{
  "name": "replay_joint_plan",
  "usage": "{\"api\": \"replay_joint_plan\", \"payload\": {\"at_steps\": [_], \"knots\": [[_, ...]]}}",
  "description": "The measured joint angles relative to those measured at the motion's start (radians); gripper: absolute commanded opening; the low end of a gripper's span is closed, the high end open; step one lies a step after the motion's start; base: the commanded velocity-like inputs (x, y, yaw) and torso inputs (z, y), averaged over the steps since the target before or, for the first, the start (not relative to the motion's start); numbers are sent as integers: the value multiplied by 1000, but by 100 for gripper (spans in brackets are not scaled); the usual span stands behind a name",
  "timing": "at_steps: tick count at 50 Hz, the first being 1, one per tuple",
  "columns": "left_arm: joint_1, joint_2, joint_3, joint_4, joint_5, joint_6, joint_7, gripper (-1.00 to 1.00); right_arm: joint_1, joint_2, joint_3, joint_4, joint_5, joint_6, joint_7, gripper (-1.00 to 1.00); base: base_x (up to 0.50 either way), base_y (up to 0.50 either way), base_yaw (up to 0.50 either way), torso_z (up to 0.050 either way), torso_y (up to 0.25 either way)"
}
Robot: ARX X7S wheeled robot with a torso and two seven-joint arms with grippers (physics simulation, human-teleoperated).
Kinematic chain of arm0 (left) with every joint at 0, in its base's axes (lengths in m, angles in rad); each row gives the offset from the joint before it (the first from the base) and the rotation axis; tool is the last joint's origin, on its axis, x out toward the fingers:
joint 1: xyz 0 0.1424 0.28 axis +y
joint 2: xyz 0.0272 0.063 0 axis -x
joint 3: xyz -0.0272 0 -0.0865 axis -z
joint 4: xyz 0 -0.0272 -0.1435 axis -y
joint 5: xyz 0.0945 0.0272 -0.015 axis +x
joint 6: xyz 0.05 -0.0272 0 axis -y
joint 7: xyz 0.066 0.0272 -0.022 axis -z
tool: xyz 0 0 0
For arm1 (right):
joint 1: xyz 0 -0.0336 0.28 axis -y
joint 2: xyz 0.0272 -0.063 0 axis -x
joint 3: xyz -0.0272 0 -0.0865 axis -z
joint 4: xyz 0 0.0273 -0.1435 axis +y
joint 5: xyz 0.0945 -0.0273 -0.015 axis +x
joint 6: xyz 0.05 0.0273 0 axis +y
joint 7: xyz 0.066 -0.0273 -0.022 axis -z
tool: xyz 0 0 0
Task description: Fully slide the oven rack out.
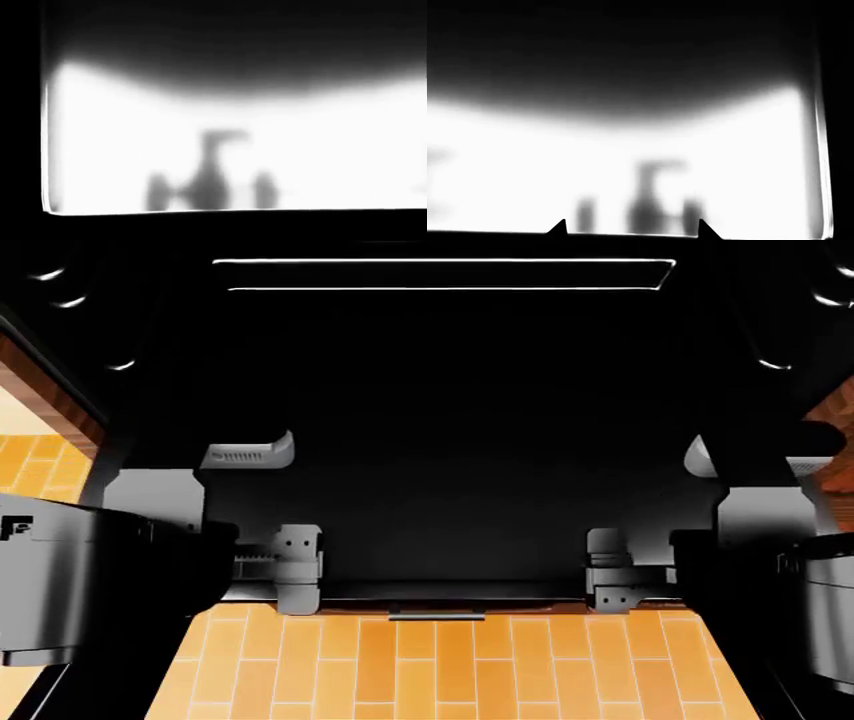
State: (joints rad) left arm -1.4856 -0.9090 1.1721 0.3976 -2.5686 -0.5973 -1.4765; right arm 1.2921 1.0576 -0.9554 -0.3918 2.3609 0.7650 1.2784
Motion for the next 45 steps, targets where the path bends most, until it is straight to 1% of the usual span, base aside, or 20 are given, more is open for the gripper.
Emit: {"api": "replay_joint_plan", "payload": {"at_steps": [23,41,45], "knots": [[-6,-58,56,107,-37,61,14,100,-55,112,-47,-186,-48,-142,-32,100,-9,-4,-5,0,-44],[-10,-109,95,191,-27,114,48,100,-64,190,-87,-260,-74,-188,-92,100,-8,-5,-7,0,-49],[21,-107,122,185,35,128,67,100,-74,212,-97,-296,-66,-209,-88,100,-7,-2,-1,0,-45]]}}
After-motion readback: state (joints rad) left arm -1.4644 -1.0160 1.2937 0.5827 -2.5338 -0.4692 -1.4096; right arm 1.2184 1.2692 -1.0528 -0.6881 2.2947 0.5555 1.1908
